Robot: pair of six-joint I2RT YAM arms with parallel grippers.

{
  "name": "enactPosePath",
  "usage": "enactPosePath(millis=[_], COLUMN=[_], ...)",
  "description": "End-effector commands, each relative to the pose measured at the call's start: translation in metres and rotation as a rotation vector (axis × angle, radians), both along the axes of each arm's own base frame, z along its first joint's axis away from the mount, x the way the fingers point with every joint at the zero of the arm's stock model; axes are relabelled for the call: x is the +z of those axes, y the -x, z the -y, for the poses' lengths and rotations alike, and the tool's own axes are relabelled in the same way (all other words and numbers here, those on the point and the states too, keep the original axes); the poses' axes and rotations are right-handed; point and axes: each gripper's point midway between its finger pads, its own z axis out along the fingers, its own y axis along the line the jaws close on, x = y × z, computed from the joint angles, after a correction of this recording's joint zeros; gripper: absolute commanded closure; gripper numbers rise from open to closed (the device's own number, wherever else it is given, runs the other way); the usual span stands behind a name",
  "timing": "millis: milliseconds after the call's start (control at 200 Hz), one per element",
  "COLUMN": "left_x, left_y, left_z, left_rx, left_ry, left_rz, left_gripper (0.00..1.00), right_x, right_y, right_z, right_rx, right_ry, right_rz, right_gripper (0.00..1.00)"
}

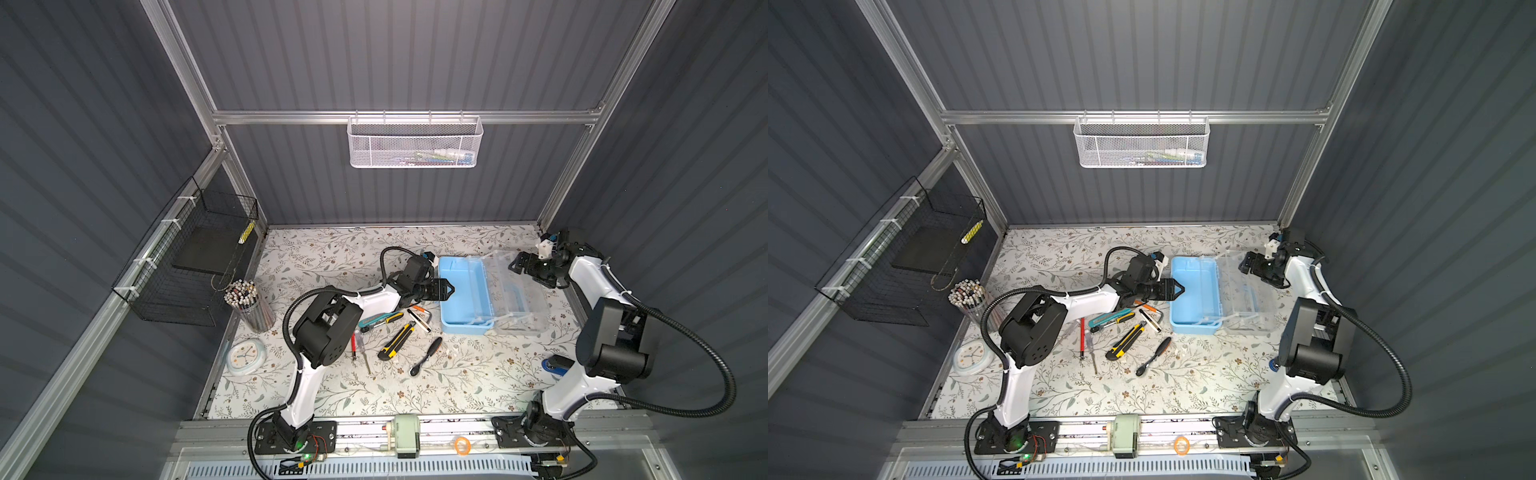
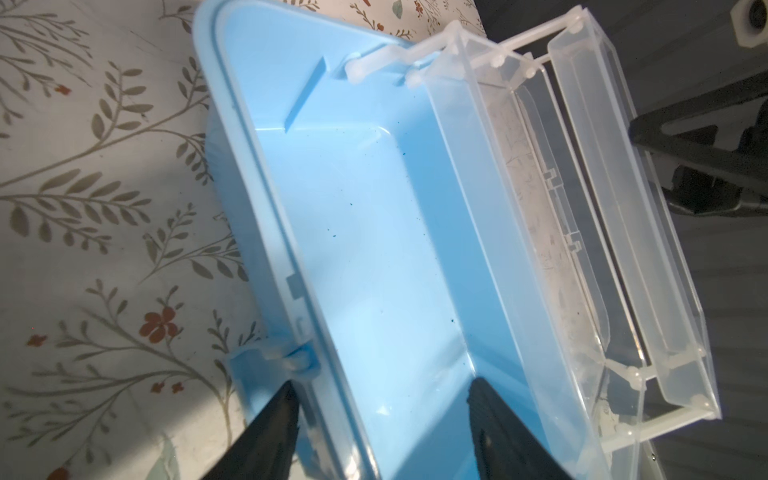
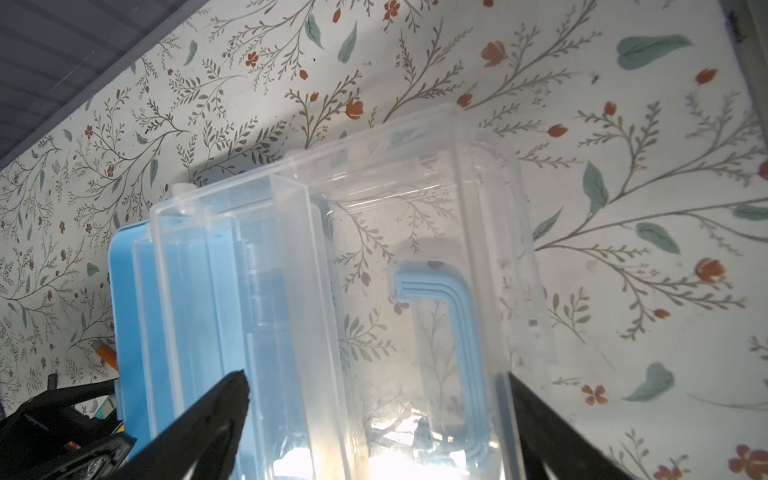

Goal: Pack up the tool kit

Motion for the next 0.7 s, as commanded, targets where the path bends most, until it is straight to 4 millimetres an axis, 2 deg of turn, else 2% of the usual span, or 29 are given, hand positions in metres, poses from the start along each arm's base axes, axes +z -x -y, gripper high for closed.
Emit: enactPosePath(millis=[0,145,225,340,400,610,670,680,695], left_x=[0.002,0.002,0.006,0.016,0.024,0.045,0.057,0.046,0.044], left_y=[0.010,0.016,0.018,0.015,0.014,0.012,0.011,0.015,0.016], left_z=[0.015,0.016,0.012,0.002,-0.001,-0.010,-0.012,-0.016,-0.019], left_rx=[-0.045,-0.056,-0.052,-0.030,-0.023,-0.008,-0.001,-0.003,-0.001], left_ry=[0.002,-0.008,-0.017,-0.053,-0.061,-0.075,-0.068,-0.085,-0.092], left_rz=[0.006,0.007,0.012,0.048,0.069,0.124,0.148,0.133,0.130], left_gripper=[0.34,0.33,0.30,0.23,0.20,0.06,0.02,0.02,0.01], right_x=[0.012,0.012,0.018,0.033,0.041,0.068,0.075,0.077,0.079], right_y=[-0.011,-0.018,-0.020,-0.021,-0.020,-0.012,-0.009,-0.008,-0.008], right_z=[-0.021,-0.019,-0.013,-0.010,0.000,0.011,0.014,0.015,0.015], right_rx=[0.057,0.056,0.041,0.025,-0.006,-0.041,-0.056,-0.060,-0.065], right_ry=[-0.051,-0.023,0.001,0.031,0.088,0.175,0.194,0.196,0.199], right_rz=[0.019,0.025,0.036,0.076,0.095,0.154,0.175,0.180,0.184], right_gripper=[0.08,0.05,0.04,0.01,0.01,0.01,0.01,0.01,0.01])
